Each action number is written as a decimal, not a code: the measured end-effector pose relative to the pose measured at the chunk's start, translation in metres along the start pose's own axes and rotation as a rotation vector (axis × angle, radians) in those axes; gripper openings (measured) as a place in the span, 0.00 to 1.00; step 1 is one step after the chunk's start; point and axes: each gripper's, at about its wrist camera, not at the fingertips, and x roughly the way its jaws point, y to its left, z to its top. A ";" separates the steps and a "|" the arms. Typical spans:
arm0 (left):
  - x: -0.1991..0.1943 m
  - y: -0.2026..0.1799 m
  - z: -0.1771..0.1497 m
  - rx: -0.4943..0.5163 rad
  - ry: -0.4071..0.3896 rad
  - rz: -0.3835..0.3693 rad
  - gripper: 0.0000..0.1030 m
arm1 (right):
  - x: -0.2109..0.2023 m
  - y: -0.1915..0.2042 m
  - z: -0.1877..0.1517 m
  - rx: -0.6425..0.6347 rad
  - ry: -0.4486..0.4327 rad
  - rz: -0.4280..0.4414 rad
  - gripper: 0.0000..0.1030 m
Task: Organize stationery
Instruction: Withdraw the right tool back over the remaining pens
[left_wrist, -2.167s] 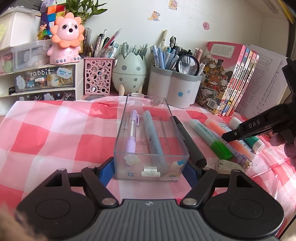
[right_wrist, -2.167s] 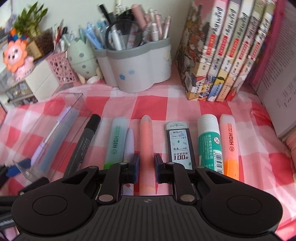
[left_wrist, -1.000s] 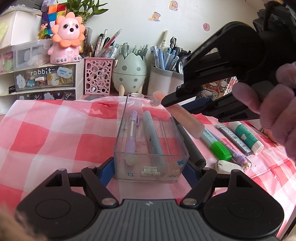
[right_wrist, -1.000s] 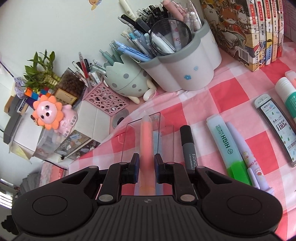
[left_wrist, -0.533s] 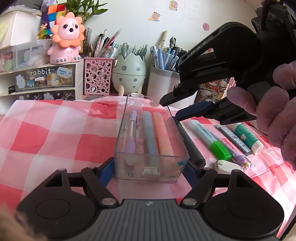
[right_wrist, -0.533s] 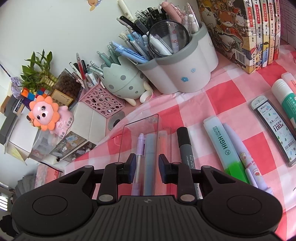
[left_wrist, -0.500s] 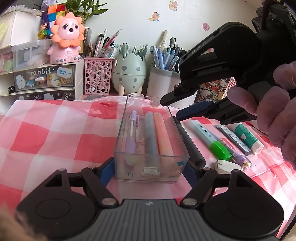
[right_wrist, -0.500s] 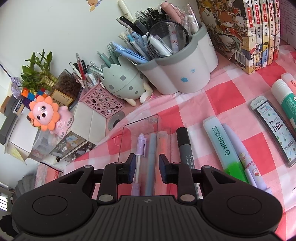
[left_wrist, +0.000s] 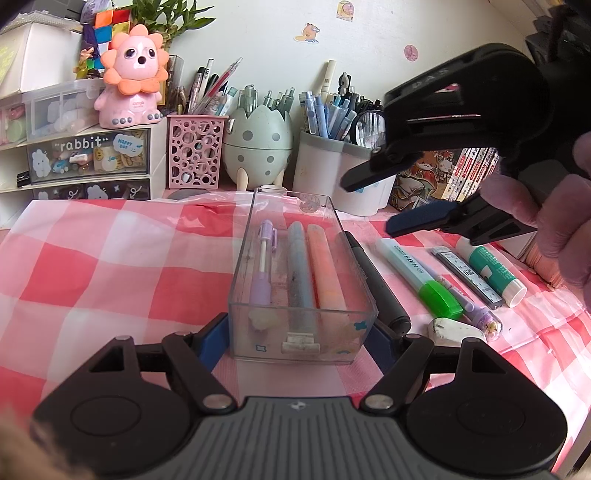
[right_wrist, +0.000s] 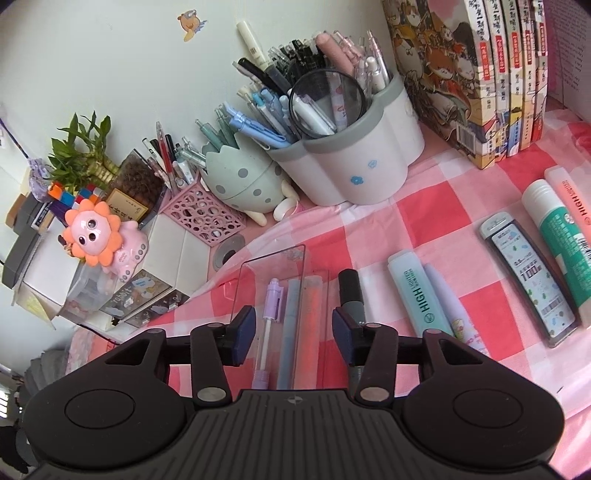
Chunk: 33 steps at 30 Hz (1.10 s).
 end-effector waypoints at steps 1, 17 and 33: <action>0.000 0.000 0.000 0.000 0.000 0.000 0.49 | -0.002 -0.001 0.000 -0.003 -0.005 -0.004 0.49; 0.000 0.000 0.000 0.000 0.000 0.000 0.49 | -0.029 -0.028 -0.001 -0.068 -0.045 -0.047 0.70; 0.000 0.000 0.000 0.000 0.000 -0.001 0.49 | -0.046 -0.063 -0.015 -0.144 -0.057 -0.118 0.74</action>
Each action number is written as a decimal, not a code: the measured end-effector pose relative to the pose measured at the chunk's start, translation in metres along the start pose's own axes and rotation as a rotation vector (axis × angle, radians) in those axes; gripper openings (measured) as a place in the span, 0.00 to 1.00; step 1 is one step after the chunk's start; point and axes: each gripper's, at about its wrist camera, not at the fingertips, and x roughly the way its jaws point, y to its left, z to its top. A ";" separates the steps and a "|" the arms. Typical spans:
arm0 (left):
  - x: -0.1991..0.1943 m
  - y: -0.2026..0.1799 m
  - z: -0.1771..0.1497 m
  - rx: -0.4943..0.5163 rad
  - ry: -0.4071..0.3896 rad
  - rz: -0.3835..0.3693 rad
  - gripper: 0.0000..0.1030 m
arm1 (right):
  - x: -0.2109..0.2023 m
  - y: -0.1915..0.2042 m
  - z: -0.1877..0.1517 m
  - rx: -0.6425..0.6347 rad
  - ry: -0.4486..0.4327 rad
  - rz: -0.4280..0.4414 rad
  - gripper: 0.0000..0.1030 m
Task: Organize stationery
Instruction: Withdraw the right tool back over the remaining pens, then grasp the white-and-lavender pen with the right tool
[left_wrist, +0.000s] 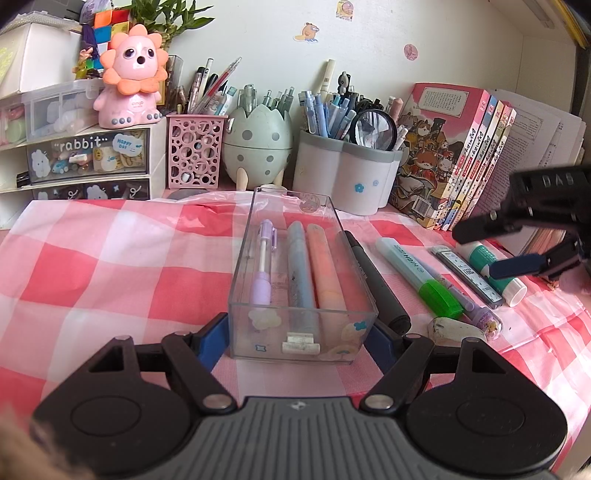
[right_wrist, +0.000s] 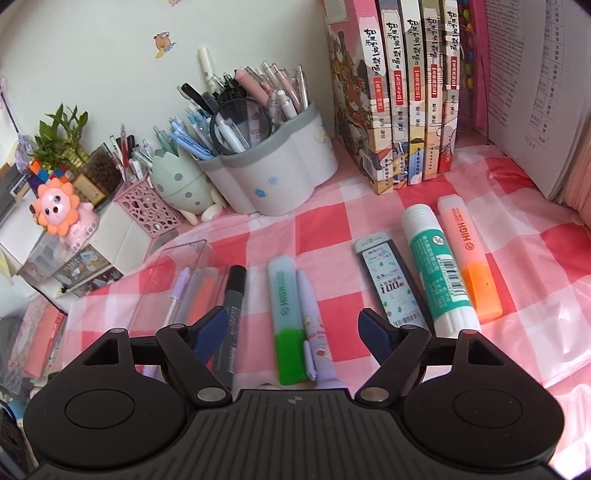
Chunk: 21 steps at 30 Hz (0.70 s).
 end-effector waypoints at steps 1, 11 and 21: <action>0.000 0.000 0.000 0.000 0.000 0.000 0.49 | 0.000 -0.001 -0.002 -0.005 0.000 0.000 0.74; 0.000 0.000 0.000 0.000 0.000 0.000 0.49 | 0.005 -0.005 -0.023 -0.150 0.009 -0.026 0.71; 0.000 0.000 0.000 0.000 0.000 0.000 0.49 | 0.005 0.001 -0.033 -0.356 0.012 -0.097 0.50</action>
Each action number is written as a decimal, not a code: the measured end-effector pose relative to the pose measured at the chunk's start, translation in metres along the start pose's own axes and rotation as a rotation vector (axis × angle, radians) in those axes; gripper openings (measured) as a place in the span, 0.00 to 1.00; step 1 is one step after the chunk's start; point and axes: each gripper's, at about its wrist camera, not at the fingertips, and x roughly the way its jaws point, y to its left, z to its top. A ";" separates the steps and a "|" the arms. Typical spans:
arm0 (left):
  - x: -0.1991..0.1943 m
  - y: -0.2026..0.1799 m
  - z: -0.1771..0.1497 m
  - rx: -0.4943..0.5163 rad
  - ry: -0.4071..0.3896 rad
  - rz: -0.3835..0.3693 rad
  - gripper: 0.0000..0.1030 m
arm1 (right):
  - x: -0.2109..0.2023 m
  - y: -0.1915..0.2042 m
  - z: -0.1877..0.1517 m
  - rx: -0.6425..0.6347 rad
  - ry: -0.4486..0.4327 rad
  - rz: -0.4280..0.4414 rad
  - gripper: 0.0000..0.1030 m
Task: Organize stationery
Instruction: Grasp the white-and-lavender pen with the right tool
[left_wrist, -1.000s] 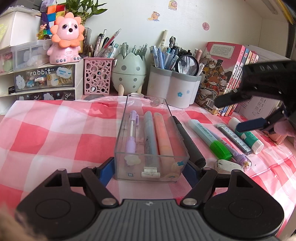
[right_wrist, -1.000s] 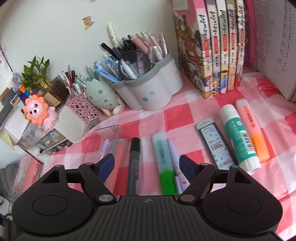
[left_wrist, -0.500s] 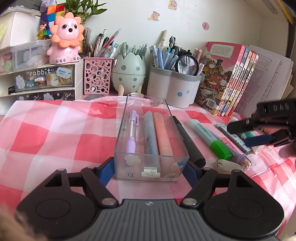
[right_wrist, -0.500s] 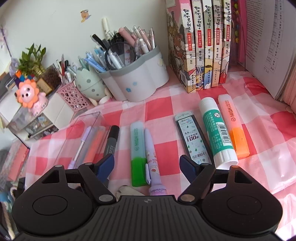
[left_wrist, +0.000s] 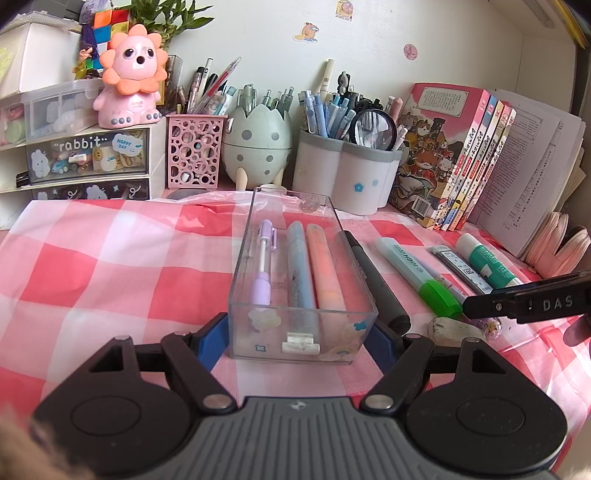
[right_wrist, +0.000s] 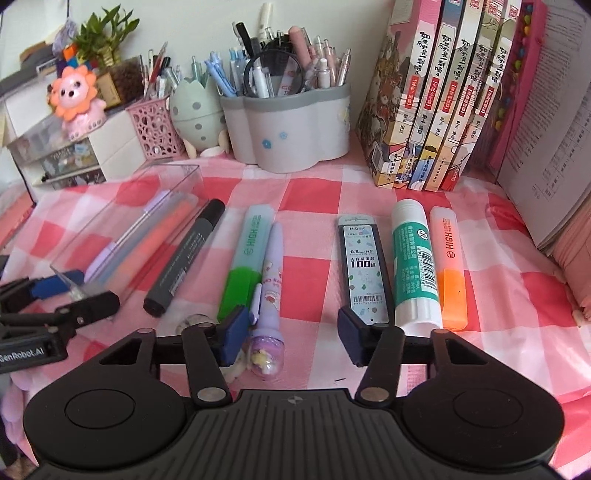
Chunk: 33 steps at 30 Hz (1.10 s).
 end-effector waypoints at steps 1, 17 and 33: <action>0.000 0.000 0.000 0.000 0.000 0.000 0.49 | 0.000 0.000 0.000 0.001 0.001 0.001 0.50; 0.000 0.000 0.000 0.000 0.000 0.000 0.49 | 0.007 0.000 0.011 -0.011 -0.001 -0.042 0.37; 0.000 0.000 0.000 0.000 0.000 0.000 0.49 | 0.039 0.013 0.037 -0.084 0.049 -0.074 0.34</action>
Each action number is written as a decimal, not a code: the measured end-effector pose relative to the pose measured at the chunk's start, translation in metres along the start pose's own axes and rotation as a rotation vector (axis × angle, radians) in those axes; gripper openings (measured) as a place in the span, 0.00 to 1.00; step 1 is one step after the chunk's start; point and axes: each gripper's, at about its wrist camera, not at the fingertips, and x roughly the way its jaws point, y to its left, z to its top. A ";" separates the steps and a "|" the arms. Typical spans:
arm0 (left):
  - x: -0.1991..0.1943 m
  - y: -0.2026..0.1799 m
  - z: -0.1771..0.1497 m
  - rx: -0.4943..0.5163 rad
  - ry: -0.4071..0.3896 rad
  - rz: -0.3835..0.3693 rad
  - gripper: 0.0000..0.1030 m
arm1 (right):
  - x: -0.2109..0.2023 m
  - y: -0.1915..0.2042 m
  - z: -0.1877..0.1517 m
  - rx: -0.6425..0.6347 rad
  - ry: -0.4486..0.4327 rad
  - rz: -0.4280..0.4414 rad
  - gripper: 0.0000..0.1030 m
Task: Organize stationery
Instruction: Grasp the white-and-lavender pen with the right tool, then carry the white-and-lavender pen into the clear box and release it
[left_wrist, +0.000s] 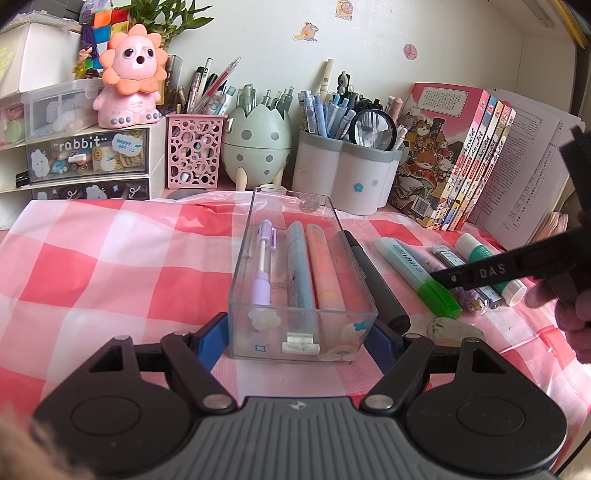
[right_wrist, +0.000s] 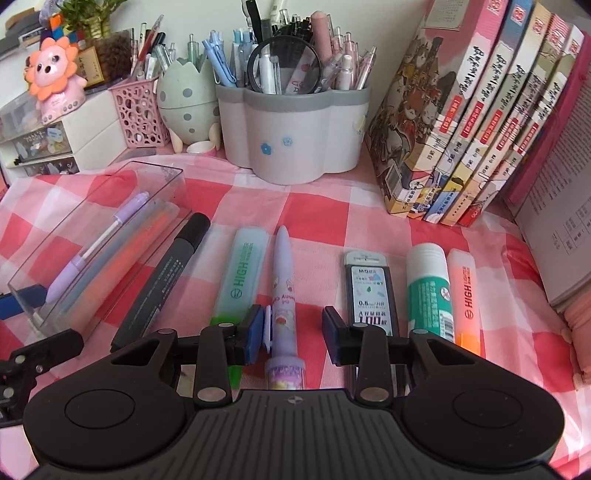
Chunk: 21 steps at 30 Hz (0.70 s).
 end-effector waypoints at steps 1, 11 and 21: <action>0.000 0.000 0.000 0.000 0.000 0.000 0.49 | 0.002 0.001 0.002 -0.003 0.005 -0.001 0.33; 0.000 0.000 0.000 0.000 0.000 0.000 0.49 | 0.010 0.007 0.017 -0.017 0.053 0.005 0.16; 0.000 0.000 0.000 0.000 0.000 0.000 0.49 | 0.005 -0.030 0.012 0.308 0.059 0.145 0.15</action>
